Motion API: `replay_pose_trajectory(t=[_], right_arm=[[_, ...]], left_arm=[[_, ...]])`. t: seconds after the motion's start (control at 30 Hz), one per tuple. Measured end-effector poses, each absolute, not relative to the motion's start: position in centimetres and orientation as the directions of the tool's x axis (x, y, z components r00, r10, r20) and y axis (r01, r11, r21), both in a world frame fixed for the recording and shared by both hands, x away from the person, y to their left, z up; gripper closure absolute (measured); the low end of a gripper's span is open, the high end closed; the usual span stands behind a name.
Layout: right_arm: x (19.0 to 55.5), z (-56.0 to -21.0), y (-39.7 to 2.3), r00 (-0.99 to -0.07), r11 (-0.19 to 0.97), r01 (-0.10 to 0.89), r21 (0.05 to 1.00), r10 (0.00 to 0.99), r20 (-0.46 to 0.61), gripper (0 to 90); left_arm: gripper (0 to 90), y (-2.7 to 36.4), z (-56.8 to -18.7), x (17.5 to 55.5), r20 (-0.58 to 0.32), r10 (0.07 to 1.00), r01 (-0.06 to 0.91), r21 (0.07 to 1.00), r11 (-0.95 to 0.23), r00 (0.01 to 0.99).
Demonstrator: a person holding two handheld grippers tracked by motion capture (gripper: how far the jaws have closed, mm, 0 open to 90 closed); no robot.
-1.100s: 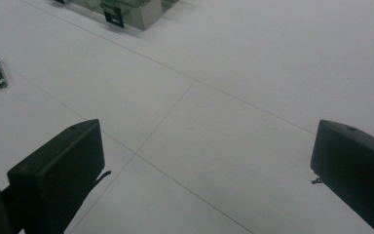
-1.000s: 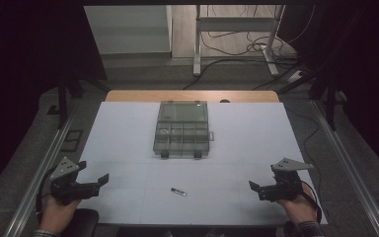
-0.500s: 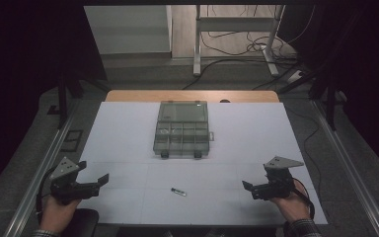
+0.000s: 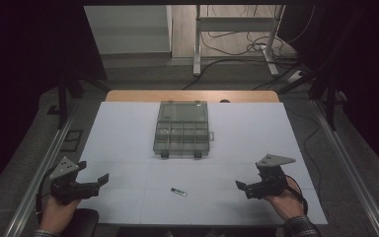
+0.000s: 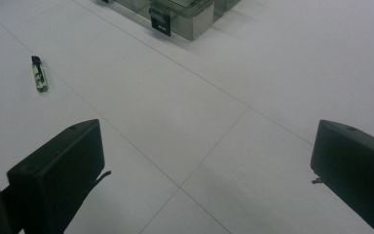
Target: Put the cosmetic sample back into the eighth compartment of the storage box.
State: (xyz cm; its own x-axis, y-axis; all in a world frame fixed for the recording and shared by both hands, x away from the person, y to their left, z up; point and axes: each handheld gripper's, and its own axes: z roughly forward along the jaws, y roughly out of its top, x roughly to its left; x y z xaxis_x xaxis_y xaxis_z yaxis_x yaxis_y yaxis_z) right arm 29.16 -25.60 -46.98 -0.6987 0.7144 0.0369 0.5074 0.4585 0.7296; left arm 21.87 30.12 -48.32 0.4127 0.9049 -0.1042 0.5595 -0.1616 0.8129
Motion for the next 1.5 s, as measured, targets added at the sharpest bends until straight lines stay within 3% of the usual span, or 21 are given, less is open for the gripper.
replay_pose_trajectory(t=[1.5], right_arm=[[31.7,-47.4,-19.8,-0.769,0.518,0.498,0.695,0.634,0.079,0.0]], left_arm=[[3.9,30.0,-48.3,21.9,-0.098,0.905,0.56,0.811,-0.168,0.414]])
